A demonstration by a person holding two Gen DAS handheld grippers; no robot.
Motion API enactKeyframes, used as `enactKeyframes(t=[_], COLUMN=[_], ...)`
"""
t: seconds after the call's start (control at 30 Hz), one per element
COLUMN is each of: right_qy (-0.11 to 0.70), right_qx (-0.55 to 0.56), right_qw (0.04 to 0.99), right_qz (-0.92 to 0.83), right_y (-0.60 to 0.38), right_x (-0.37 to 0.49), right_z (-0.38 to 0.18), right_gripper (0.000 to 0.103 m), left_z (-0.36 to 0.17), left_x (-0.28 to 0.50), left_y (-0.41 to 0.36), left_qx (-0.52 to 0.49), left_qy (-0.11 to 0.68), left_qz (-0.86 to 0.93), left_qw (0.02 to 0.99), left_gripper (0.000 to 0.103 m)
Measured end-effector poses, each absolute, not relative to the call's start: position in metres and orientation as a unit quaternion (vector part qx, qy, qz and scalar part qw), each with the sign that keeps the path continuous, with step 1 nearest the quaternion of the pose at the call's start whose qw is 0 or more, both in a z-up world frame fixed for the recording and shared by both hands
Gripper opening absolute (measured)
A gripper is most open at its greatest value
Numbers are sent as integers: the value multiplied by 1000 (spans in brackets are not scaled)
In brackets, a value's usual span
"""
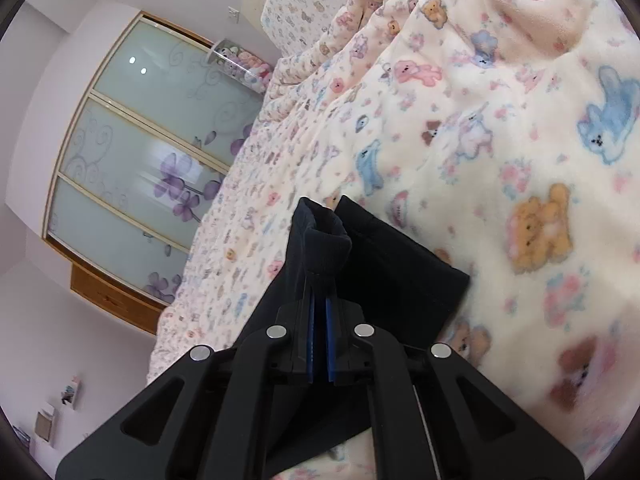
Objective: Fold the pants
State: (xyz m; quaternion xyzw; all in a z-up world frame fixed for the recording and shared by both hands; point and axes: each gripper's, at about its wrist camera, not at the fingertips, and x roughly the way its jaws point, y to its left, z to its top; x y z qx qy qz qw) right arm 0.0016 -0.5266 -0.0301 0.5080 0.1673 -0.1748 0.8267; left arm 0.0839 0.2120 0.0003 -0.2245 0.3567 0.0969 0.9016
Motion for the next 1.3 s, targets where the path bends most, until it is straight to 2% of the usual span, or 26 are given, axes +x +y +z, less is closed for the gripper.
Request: enactKeyframes(t=[0.13, 0.27, 0.33, 0.4, 0.47, 0.53, 0.6, 0.67, 0.7, 0.77, 0.9, 0.97, 1.13, 1.17, 1.2, 1.23, 1.27, 1.3], right_qy=[155, 136, 169, 227, 237, 232, 235, 252, 261, 275, 241, 233, 288, 296, 312, 325, 339, 348], right_qx=[505, 447, 429, 462, 490, 472, 457, 453, 453, 443, 322, 250, 160, 148, 142, 141, 135, 124], right_qw=[834, 874, 872, 834, 815, 827, 834, 832, 830, 829, 885, 924, 941, 936, 923, 913, 903, 894], right_qz=[-157, -135, -165, -197, -198, -199, -201, -198, -196, -204, -233, -171, 83, 122, 175, 203, 227, 254], right_y=[-527, -521, -524, -533, -534, -525, -521, -521, -522, -520, -496, -468, -357, -332, -299, -278, -253, -229], right_x=[6, 15, 17, 10, -1, -10, -12, -12, -13, -21, -43, -26, 68, 87, 113, 130, 145, 163], right_z=[-18, 16, 8, -32, -55, -52, -45, -40, -39, -31, 12, 41, 84, 88, 91, 91, 90, 89], right_gripper=[4, 4, 4, 4, 4, 4, 4, 5, 11, 22, 27, 27, 27, 33, 64, 81, 89, 80], left_z=[-5, -8, -11, -13, -15, -15, -15, -14, -13, -5, 18, 32, 48, 46, 44, 40, 35, 30], left_x=[83, 83, 82, 81, 80, 79, 79, 76, 74, 63, 39, 36, 54, 60, 64, 68, 68, 69], left_y=[212, 206, 205, 203, 203, 203, 203, 204, 203, 199, 194, 185, 133, 120, 112, 97, 89, 78], left_qx=[-222, -215, -213, -209, -208, -210, -211, -215, -214, -200, -184, -187, -152, -132, -119, -93, -72, -39], left_qy=[360, 358, 357, 355, 354, 354, 354, 354, 351, 335, 272, 248, 243, 250, 252, 250, 247, 238], left_qz=[93, 99, 98, 98, 99, 98, 97, 84, 79, 84, 94, 89, 97, 98, 95, 88, 88, 92], left_qw=[901, 903, 904, 906, 906, 906, 906, 906, 908, 917, 940, 946, 953, 954, 956, 960, 962, 966], left_gripper=[10, 11, 12, 12, 12, 12, 18, 36, 43, 74, 91, 100, 101, 101, 101, 101, 101, 101])
